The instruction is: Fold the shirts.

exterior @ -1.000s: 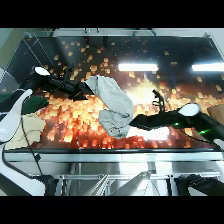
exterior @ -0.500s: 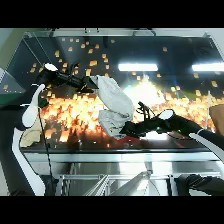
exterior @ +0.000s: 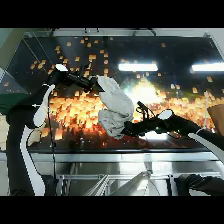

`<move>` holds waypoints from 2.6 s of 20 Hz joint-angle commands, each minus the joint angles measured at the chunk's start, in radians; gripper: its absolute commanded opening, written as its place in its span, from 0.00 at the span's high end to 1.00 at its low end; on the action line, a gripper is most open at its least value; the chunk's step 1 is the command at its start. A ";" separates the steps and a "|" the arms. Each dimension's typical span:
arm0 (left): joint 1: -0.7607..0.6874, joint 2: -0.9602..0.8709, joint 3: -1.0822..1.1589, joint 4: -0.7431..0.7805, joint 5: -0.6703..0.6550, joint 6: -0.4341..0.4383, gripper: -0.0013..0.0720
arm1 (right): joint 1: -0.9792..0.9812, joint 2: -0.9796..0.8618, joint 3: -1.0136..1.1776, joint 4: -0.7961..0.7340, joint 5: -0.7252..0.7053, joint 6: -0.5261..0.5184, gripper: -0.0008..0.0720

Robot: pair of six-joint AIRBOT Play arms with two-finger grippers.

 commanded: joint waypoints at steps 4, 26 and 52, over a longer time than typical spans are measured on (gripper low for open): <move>0.154 0.233 0.004 -0.171 -0.159 0.010 0.98 | -0.237 0.245 0.071 -0.061 0.165 -0.058 0.97; 0.137 0.774 -0.504 0.283 -0.022 0.013 0.97 | -0.602 0.188 0.311 -0.050 0.286 -0.182 0.96; 0.200 0.550 -0.899 0.232 0.143 0.039 0.31 | -0.487 0.068 0.105 -0.188 0.251 -0.121 0.31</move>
